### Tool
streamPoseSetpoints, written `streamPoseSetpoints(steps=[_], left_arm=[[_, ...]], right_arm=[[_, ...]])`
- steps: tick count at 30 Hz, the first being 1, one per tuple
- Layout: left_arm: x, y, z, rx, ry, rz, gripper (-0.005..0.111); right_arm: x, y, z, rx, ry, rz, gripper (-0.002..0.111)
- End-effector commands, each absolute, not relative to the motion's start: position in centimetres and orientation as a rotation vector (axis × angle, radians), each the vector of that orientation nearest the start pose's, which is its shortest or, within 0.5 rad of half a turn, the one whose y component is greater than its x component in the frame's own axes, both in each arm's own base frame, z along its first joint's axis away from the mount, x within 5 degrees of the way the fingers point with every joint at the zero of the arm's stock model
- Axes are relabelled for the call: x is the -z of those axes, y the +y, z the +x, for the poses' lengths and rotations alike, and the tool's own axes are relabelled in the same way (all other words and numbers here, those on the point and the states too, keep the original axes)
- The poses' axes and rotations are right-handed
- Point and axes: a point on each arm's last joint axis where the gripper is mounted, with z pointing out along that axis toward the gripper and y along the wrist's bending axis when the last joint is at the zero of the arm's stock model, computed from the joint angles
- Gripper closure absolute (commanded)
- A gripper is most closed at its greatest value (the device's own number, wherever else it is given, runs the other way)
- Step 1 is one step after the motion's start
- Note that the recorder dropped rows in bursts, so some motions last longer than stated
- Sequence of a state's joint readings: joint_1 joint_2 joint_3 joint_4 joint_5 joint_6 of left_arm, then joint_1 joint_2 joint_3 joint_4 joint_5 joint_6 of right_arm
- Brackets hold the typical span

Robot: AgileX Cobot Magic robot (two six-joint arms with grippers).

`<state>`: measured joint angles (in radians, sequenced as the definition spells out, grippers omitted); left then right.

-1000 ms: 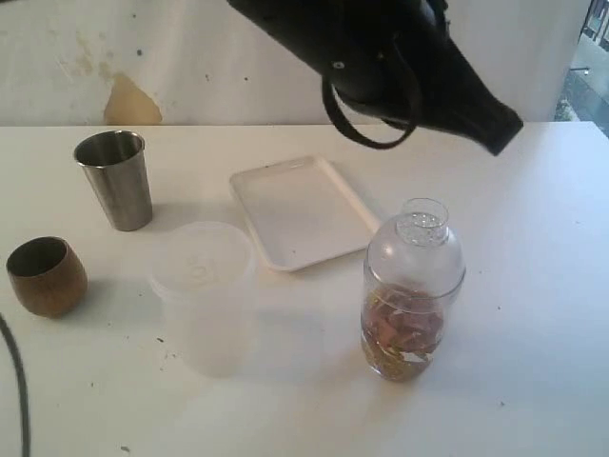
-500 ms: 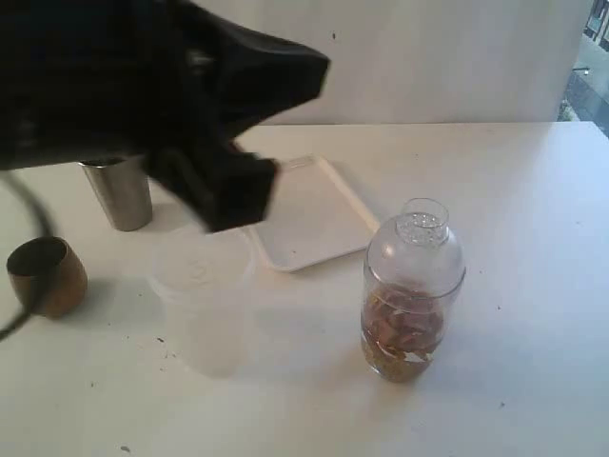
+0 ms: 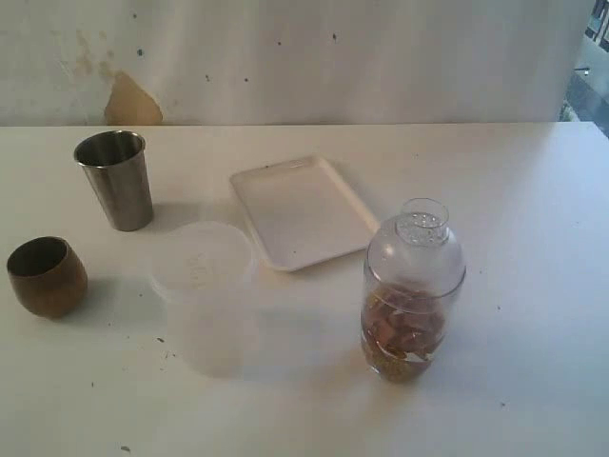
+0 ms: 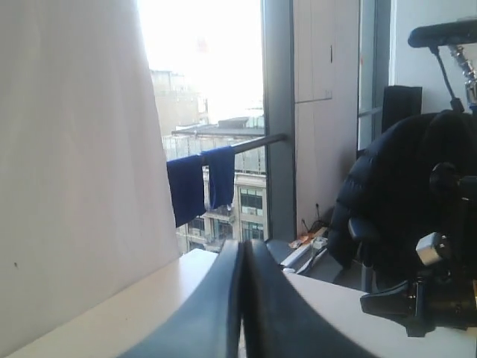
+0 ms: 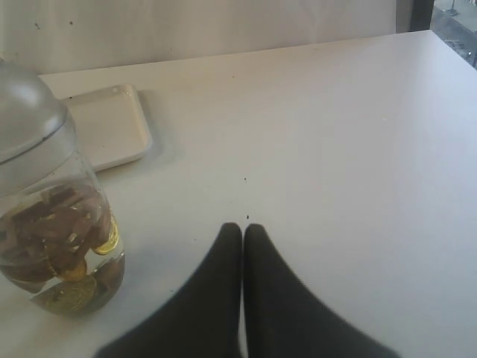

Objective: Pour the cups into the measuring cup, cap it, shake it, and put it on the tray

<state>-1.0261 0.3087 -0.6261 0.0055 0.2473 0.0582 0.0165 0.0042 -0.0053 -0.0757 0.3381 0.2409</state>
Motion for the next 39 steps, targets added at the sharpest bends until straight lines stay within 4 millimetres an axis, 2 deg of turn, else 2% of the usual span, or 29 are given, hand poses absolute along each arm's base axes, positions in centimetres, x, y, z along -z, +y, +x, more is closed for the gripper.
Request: streamPoseSetpoints(steps=[1,7,20,26,30,34,35,39], left_arm=[[-36.8,-2.5,1.5,0.801,1.242,0.747,0.107],[-36.2,-1.4,0.9,0.793,1.269,0.763,0.107],[-36.2,-1.4,0.9,0.794,1.267,0.762,0.107],[-35.0,-1.9,1.3,0.760,1.303,0.768,0.107],[-32.5,-2.4,2.4,0.553,1.375,0.762,0.107],[-28.8,-2.9,3.8,0.393,1.522,0.719,0.107],[-27.1,-2.9,4.3,0.333,1.590,0.691,0.107],[-23.9,-2.5,5.1,0.214,1.719,0.609,0.107]], right_arm=[[-18.3,-0.2,5.4,-0.101,1.814,0.157,0.108],[-18.3,-0.2,5.4,-0.101,1.814,0.157,0.108],[-18.3,-0.2,5.4,-0.101,1.814,0.157,0.108],[-18.3,-0.2,5.4,-0.101,1.814,0.157,0.108],[-18.3,-0.2,5.4,-0.101,1.814,0.157,0.108],[-18.3,-0.2,5.4,-0.101,1.814,0.157,0.108],[-18.3,-0.2,5.4,-0.101,1.814,0.157,0.108],[-18.3,-0.2,5.4,-0.101,1.814,0.157,0.108]])
